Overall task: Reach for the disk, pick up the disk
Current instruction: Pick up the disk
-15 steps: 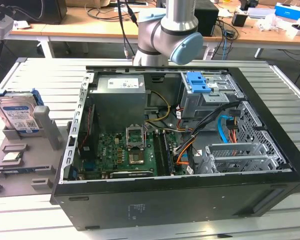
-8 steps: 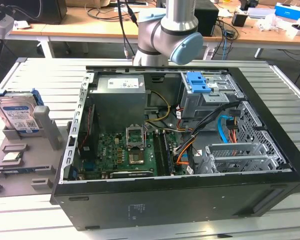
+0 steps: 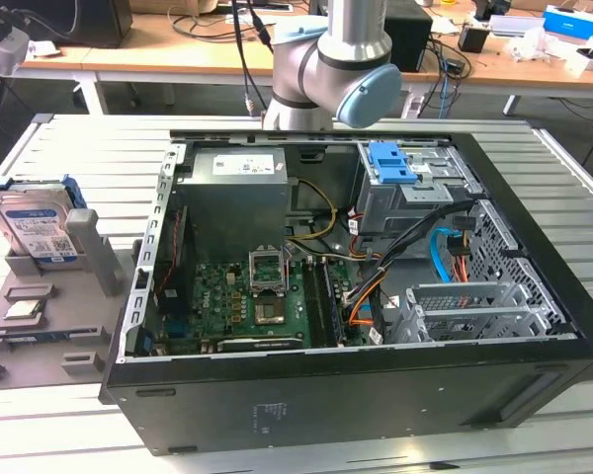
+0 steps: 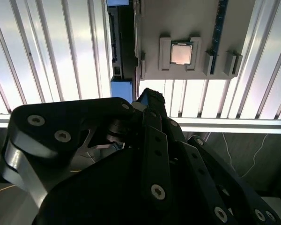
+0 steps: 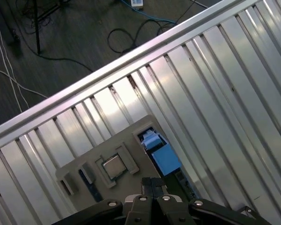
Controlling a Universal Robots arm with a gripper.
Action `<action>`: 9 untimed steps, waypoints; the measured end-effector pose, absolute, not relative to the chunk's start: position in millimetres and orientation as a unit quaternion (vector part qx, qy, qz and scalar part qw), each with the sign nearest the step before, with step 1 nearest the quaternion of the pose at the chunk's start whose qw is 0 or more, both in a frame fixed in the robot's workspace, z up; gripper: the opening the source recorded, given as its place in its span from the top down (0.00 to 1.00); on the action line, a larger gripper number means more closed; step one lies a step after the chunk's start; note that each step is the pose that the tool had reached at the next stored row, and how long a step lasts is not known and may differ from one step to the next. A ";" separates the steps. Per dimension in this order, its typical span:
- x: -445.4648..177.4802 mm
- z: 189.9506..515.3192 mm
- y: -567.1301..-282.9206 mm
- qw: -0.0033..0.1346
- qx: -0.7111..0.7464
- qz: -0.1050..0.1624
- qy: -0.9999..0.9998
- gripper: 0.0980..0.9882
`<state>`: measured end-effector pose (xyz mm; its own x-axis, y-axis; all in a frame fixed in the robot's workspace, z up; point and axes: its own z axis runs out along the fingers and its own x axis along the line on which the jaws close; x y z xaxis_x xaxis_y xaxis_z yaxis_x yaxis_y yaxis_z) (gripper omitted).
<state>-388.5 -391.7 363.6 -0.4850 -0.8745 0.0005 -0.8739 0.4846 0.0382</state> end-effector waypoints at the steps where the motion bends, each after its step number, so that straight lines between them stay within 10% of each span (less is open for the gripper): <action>1: -388.5 363.5 -391.7 0.010 0.512 -0.016 -0.859 0.99; 9: -388.5 363.6 -391.7 0.011 0.553 -0.016 -0.833 0.99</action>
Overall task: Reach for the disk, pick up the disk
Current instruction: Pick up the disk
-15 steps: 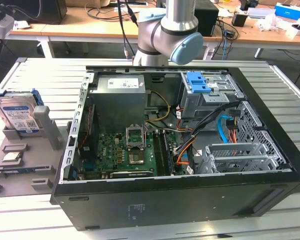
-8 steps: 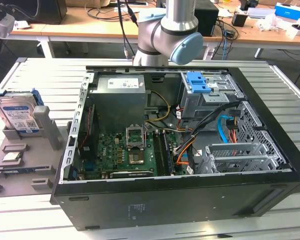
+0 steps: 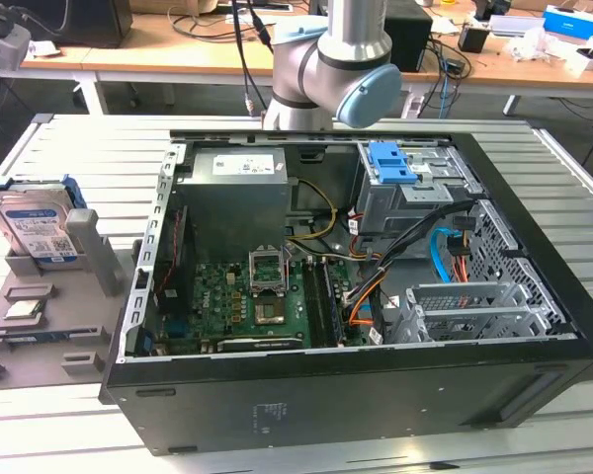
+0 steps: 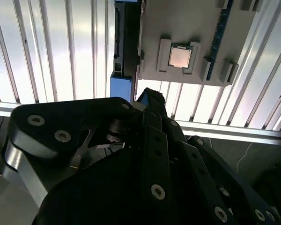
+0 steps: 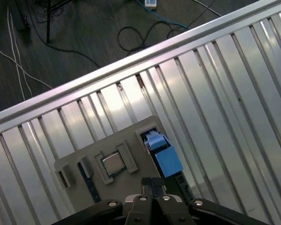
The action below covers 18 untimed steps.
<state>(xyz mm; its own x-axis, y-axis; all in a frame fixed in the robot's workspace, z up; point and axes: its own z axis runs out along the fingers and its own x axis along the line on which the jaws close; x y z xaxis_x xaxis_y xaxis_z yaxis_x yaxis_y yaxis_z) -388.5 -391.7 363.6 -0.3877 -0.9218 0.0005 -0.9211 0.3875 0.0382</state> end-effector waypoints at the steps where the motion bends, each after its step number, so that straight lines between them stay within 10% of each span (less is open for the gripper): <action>1: -388.5 363.6 -391.7 0.011 0.558 -0.016 -0.830 0.99; 18: -388.5 363.6 -391.7 0.013 0.647 -0.014 -0.762 0.99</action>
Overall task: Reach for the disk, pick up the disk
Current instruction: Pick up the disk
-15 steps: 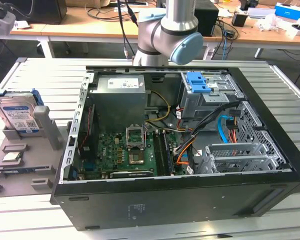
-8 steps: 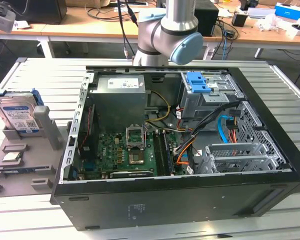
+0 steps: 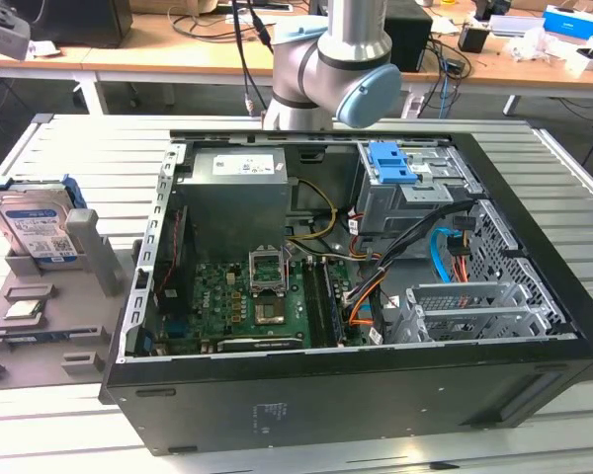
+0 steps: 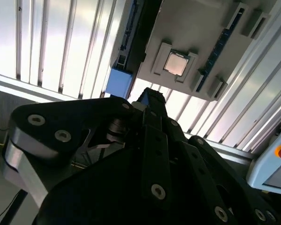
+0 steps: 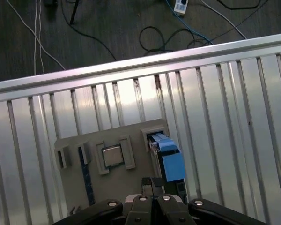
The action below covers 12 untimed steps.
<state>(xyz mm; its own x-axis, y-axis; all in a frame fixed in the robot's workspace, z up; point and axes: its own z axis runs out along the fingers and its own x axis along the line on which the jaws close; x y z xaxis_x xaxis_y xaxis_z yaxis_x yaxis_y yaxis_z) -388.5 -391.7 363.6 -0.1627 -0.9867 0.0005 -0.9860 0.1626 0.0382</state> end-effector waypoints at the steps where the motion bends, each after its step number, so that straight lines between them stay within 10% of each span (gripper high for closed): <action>1: -388.5 363.6 -391.7 0.013 0.650 -0.014 -0.760 0.99; 12: -388.5 363.6 -391.7 0.013 0.689 -0.014 -0.724 0.99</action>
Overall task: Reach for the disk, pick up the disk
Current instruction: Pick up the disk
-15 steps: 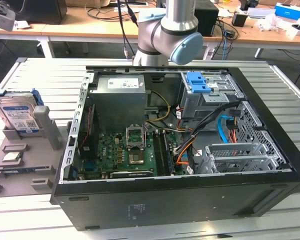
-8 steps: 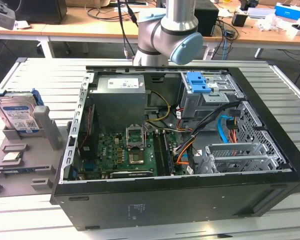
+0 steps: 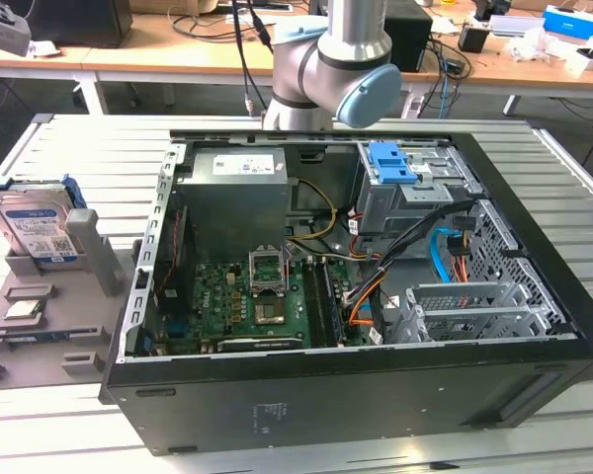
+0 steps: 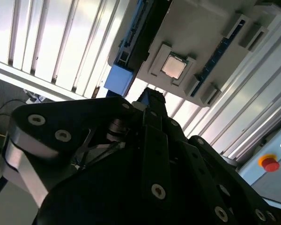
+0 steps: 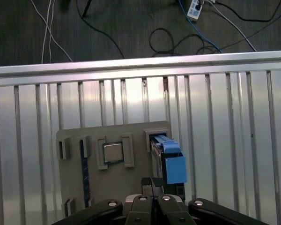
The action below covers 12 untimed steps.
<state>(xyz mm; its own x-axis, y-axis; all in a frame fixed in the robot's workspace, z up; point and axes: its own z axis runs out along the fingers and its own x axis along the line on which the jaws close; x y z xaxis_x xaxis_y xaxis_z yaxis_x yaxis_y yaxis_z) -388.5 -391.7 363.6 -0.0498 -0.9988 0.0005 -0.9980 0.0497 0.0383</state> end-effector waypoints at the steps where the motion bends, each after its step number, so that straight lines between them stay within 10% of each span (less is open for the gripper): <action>1: -388.5 363.6 -391.7 0.013 0.691 -0.014 -0.722 0.99; 10: -388.5 363.6 -391.7 0.013 0.692 -0.014 -0.721 0.98; 12: -388.5 363.6 -391.7 0.013 0.692 -0.014 -0.721 0.78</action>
